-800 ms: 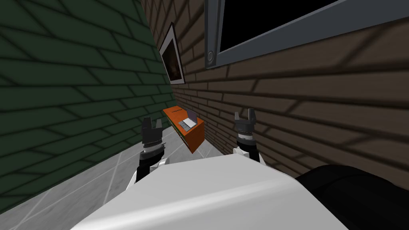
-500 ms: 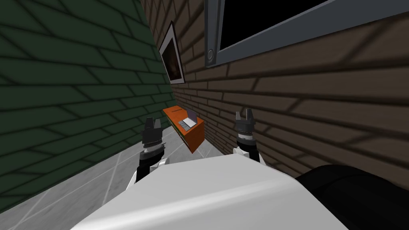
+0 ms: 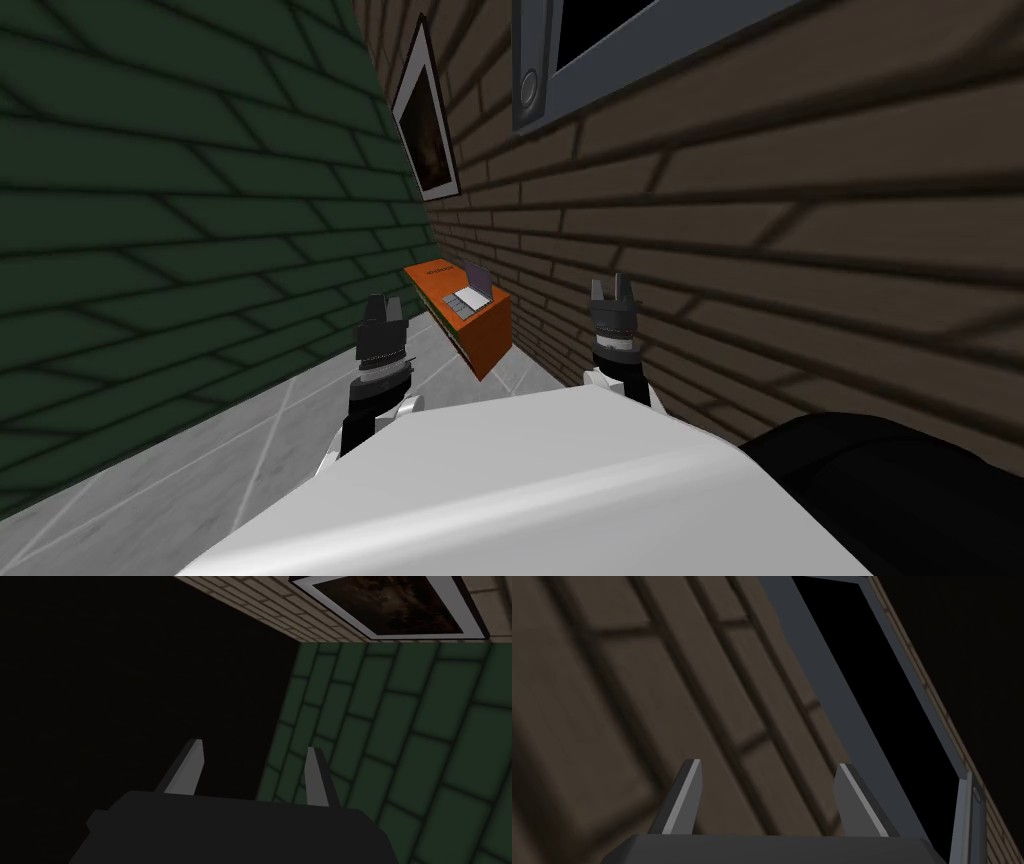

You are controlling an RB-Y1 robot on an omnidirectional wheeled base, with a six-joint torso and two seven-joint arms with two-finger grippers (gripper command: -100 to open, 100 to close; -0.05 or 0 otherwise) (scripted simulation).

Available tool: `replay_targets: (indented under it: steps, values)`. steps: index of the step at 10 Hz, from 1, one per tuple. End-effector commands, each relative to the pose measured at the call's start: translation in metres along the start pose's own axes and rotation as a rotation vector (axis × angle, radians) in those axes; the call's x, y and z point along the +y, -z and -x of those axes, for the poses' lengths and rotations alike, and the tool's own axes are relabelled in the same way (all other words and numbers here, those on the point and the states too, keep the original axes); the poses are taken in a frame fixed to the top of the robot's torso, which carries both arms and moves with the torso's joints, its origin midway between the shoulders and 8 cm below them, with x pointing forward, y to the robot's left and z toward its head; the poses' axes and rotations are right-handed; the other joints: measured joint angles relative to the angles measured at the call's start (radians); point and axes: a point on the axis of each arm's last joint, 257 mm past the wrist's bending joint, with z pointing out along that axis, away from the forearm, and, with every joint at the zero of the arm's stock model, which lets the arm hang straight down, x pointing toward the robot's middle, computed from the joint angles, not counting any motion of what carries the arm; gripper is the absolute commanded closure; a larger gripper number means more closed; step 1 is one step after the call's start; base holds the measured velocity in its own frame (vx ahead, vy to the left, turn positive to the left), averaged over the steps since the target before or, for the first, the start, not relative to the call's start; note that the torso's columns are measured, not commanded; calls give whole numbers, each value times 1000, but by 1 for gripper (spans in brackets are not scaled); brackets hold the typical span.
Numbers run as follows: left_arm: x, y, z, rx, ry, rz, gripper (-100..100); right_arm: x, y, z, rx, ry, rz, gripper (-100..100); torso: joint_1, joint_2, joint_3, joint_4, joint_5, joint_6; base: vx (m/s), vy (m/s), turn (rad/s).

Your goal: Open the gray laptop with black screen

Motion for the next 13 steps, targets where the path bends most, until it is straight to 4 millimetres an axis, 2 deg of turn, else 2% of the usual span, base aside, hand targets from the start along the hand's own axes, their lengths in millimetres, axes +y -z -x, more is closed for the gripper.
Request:
replay_targets:
  steps: [1, 2, 4, 8, 9, 11, 12, 13]
  values:
    - [0, 0, 0, 0, 0, 0, 0, 0, 0, 0, 0, 0, 0, 0, 0, 74, -148, 74, 0, 0, 0, 0, 0]
    - [9, -4, -7, 30, 5, 3, -100, 0, 0, 0, 0, 0, 0, 0, 0, 148, -295, 148, 0, 0, 31, 40, -78]
    - [21, -9, -14, 52, 14, 9, -100, 0, 0, 0, 0, 0, -1, 0, 5, 188, -385, 190, 1, 0, 61, 121, -96]
    - [59, -24, -28, 83, 40, 47, -100, 0, 0, 0, 0, 0, -1, 0, 1, 195, -389, 195, 0, 0, 58, 148, -116]
    - [56, -30, -29, 82, 44, 32, -100, 0, 0, 0, 0, 0, -1, 0, 1, 195, -389, 195, 0, 0, 43, 123, -53]
    - [79, -38, -36, 92, 59, 62, -100, 0, 0, 0, 0, 0, -1, 0, -3, 194, -389, 194, -1, 0, 65, 128, -106]
    - [76, -45, -38, 91, 64, 46, -100, 0, 0, 0, 0, 0, -1, 0, 1, 192, -390, 194, 0, 0, 64, 128, -71]
    - [88, -52, -43, 96, 74, 60, -100, 0, 0, 0, 0, 0, -1, 0, 0, 194, -390, 194, 0, 0, 47, 119, -99]
